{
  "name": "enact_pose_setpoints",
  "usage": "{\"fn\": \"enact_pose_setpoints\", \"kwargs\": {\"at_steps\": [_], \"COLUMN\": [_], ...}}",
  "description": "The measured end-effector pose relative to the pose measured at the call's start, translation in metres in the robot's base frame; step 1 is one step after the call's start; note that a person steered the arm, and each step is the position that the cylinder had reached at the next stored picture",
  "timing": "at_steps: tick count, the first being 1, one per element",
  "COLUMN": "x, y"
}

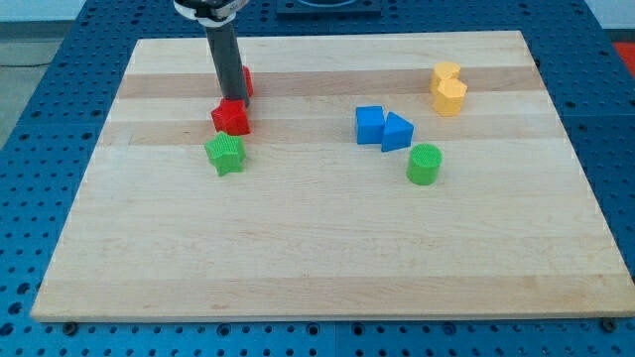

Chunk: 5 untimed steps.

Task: Move the red circle slightly to the down

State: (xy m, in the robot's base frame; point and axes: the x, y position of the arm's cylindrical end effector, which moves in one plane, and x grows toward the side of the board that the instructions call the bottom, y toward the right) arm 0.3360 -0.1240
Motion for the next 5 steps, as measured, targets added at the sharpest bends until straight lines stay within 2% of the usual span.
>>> {"fn": "enact_pose_setpoints", "kwargs": {"at_steps": [1, 2, 3, 4, 5], "x": [-0.015, -0.053, -0.088, -0.091, -0.086], "y": [0.045, 0.05, 0.024, 0.001, 0.001]}}
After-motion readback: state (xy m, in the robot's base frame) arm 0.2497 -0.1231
